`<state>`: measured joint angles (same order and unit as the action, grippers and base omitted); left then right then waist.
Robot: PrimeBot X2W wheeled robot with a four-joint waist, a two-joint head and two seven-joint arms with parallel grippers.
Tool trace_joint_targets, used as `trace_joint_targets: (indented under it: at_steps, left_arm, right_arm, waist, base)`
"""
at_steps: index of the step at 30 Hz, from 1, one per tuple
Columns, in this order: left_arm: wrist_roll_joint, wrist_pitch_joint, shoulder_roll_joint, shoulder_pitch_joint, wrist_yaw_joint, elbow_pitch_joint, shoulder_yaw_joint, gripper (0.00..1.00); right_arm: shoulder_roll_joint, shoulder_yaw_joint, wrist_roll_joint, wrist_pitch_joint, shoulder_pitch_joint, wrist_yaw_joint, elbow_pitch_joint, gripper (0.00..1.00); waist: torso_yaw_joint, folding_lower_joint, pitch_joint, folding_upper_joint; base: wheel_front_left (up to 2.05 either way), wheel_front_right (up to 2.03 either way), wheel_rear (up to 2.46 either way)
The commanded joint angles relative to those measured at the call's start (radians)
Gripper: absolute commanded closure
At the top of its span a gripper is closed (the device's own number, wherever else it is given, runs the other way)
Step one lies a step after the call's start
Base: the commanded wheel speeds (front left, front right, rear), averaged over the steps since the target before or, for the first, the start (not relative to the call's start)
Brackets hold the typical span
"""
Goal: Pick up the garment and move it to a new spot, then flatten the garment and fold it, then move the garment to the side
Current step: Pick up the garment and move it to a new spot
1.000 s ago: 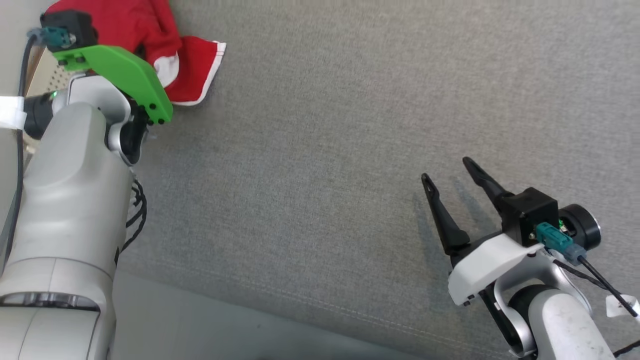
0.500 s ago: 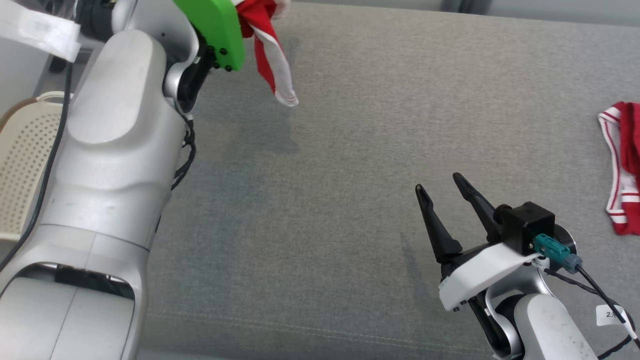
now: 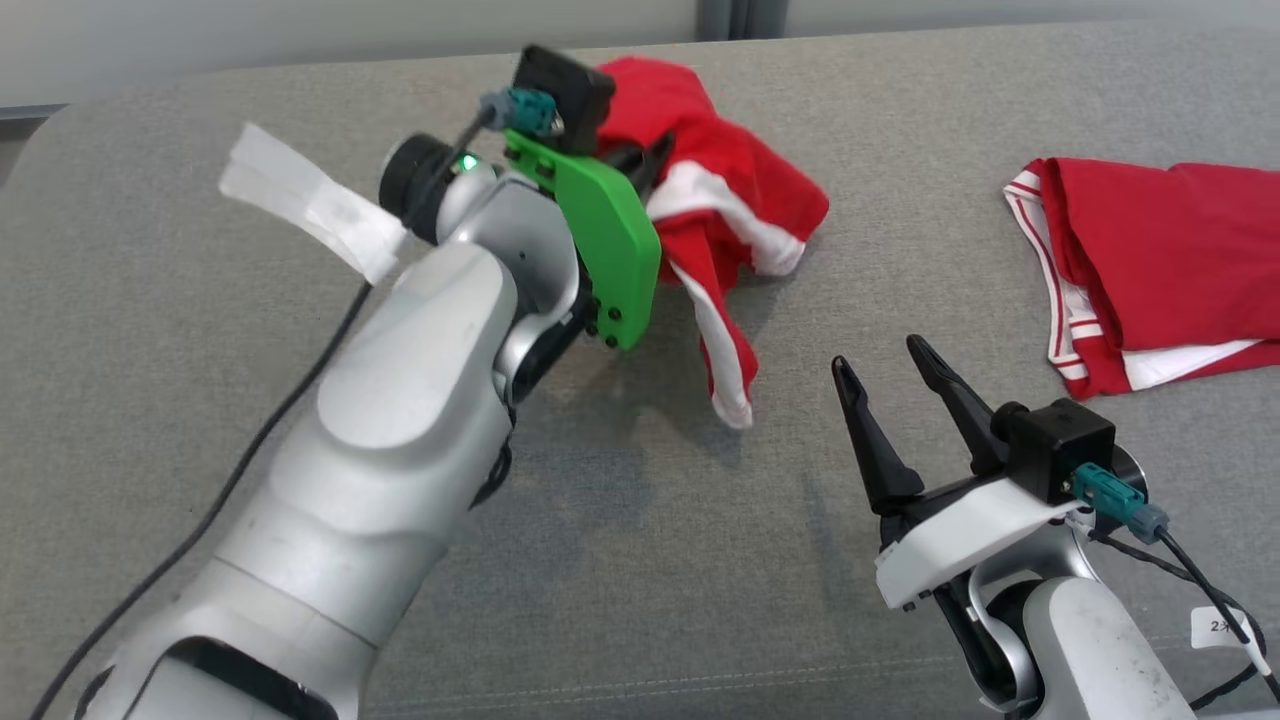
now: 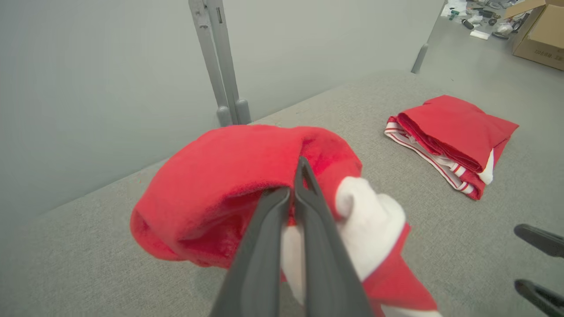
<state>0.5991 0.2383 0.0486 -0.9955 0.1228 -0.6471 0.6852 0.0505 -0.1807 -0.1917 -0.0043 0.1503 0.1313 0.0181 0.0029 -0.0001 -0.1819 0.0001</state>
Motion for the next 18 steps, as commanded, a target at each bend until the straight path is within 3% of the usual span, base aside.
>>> trace_joint_targets:
  at_steps: [1, 6, 7, 8, 18]
  left_arm:
    - [0.004, -0.004, 0.004, 0.018, -0.003, 0.005, 0.008, 1.0]
    - [0.087, -0.023, 0.004, 0.111, -0.01, 0.036, 0.093, 1.0]
    - [0.112, -0.032, 0.004, 0.129, -0.011, 0.042, 0.129, 0.6]
    - [0.135, -0.013, 0.004, 0.146, -0.026, 0.027, 0.144, 0.0]
    - [0.251, 0.006, 0.004, 0.179, -0.047, 0.011, 0.206, 0.0]
  right_arm:
    - [0.001, -0.002, -0.007, -0.007, 0.011, -0.001, -0.003, 0.0]
    - [0.001, -0.005, -0.012, -0.015, 0.025, -0.001, -0.015, 0.0]
    - [0.001, -0.004, -0.012, -0.015, 0.031, -0.001, -0.02, 0.0]
    - [0.001, -0.003, -0.012, -0.017, 0.034, -0.001, -0.022, 0.0]
    - [0.002, -0.003, -0.005, -0.016, 0.016, -0.001, -0.038, 0.0]
  waist:
    - [-0.027, 0.0001, -0.017, -0.0001]
    - [-0.035, 0.0001, -0.029, -0.0001]
    - [-0.034, 0.0001, -0.03, -0.0001]
    - [-0.032, 0.0001, -0.027, -0.0001]
    - [0.002, 0.0001, 0.018, -0.0001]
  base:
    - [0.0, 0.0, 0.0]
    - [0.0, 0.0, 0.0]
    - [0.0, 0.0, 0.0]
    - [0.0, 0.0, 0.0]
    - [0.0, 0.0, 0.0]
